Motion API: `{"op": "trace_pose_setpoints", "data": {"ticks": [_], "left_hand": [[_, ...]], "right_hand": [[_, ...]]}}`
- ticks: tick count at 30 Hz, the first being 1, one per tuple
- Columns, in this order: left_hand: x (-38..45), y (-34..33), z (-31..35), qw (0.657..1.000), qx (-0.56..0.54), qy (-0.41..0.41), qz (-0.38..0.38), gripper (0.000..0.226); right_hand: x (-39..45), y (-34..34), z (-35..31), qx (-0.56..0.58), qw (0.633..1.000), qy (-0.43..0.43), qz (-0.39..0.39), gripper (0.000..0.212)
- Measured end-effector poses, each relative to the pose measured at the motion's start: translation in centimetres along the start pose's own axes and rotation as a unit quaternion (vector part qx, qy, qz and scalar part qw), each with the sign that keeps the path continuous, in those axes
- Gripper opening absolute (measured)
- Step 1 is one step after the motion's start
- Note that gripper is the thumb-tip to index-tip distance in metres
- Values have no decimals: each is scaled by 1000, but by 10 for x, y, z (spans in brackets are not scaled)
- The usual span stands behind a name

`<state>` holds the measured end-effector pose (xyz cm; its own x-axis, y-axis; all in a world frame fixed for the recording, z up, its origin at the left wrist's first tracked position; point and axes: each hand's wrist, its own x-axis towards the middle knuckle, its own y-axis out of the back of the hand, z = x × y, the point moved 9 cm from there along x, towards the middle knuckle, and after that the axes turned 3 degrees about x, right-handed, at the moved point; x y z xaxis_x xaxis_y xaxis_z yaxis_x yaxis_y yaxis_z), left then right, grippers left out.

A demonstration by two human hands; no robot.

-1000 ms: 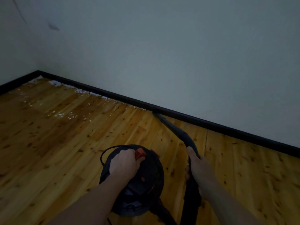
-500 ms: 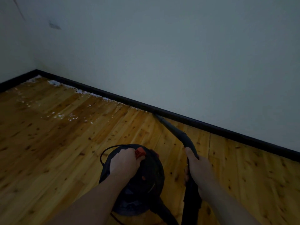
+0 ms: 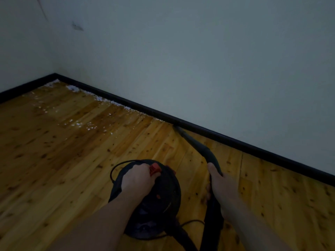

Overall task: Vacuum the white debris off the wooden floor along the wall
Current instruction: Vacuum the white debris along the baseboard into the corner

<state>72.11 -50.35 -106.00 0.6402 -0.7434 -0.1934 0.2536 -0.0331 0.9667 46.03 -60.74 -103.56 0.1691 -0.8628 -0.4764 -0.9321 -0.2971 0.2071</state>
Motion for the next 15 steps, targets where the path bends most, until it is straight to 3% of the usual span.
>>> {"op": "trace_pose_setpoints", "data": {"ticks": [15], "left_hand": [[0,2,8,1000,-4,-5,-14,43]], "right_hand": [[23,-30,-13,-27,999,8,-27,56]]}}
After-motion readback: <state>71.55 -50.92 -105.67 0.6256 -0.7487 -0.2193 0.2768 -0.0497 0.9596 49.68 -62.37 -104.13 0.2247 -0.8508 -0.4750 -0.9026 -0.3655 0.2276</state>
